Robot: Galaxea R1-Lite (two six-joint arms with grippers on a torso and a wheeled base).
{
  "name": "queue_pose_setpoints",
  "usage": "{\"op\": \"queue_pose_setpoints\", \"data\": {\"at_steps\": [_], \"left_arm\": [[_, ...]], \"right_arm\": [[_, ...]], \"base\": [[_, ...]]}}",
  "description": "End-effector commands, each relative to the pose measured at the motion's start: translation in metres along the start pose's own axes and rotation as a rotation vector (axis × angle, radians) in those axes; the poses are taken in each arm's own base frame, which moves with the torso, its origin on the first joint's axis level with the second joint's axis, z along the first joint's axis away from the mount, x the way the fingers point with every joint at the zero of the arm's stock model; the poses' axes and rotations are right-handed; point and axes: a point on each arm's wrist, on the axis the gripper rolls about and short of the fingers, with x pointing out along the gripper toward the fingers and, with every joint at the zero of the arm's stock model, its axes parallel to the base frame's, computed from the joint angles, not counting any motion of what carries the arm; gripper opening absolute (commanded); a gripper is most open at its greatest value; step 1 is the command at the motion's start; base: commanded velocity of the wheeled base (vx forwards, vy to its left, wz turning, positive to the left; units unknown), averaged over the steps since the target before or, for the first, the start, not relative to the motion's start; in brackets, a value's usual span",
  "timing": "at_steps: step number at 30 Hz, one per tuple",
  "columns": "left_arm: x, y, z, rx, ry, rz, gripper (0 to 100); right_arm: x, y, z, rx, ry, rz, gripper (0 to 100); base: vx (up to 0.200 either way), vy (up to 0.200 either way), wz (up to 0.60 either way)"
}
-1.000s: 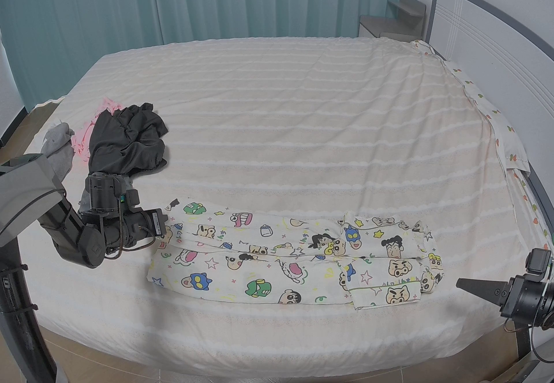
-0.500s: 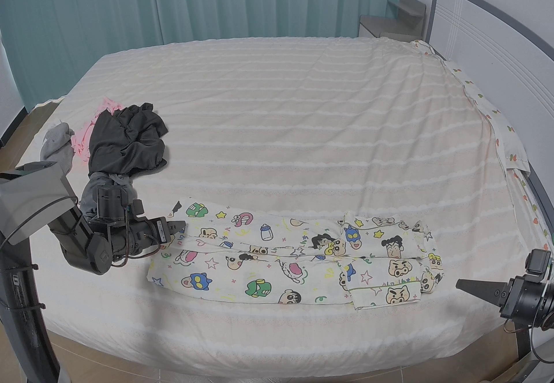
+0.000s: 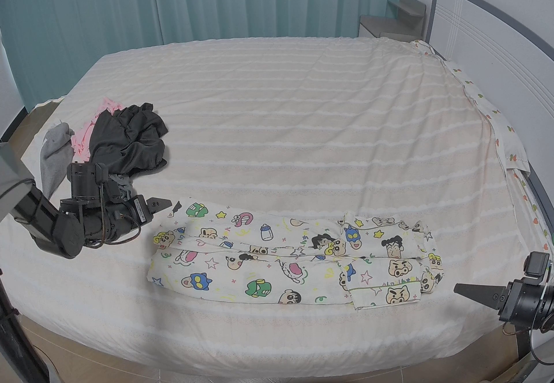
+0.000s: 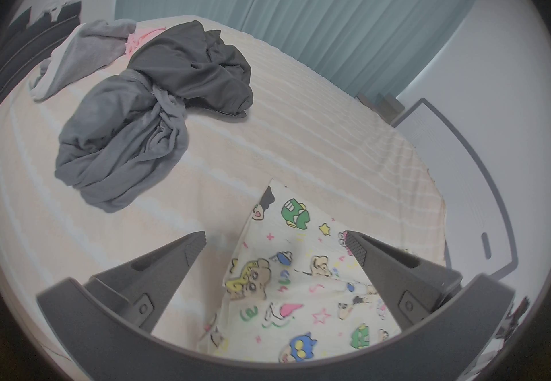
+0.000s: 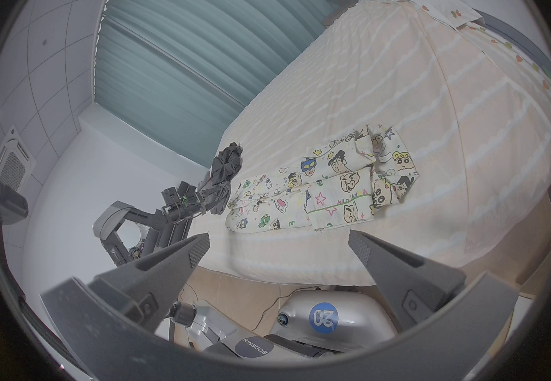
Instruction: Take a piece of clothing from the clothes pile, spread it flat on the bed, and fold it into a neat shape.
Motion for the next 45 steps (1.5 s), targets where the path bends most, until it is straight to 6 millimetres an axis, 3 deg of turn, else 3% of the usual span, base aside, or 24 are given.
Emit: {"op": "queue_pose_setpoints", "data": {"at_steps": [1, 8, 26, 33, 45], "left_arm": [[-0.039, -0.02, 0.017, -0.018, -0.048, -0.029, 100], [-0.039, -0.017, 0.01, -0.023, -0.021, -0.019, 100], [-0.029, -0.009, 0.006, 0.028, 0.007, -0.002, 100], [-0.009, -0.008, -0.016, 0.147, 0.1, -0.002, 100], [0.05, -0.029, -0.06, 0.234, 0.201, -0.106, 100]], "right_arm": [[0.0, 0.0, 0.0, -0.002, 0.003, 0.002, 100], [0.0, 0.0, -0.001, -0.003, 0.004, 0.005, 100], [-0.001, 0.002, -0.003, -0.014, 0.016, 0.02, 100], [0.0, 0.001, -0.004, -0.02, 0.021, 0.019, 100], [0.0, 0.001, -0.004, -0.025, 0.023, 0.015, 100]], "base": [[0.0, 0.0, 0.0], [0.0, 0.0, 0.0], [0.0, 0.2, 0.0], [0.0, 0.0, 0.0], [0.0, 0.0, 0.0]]}}
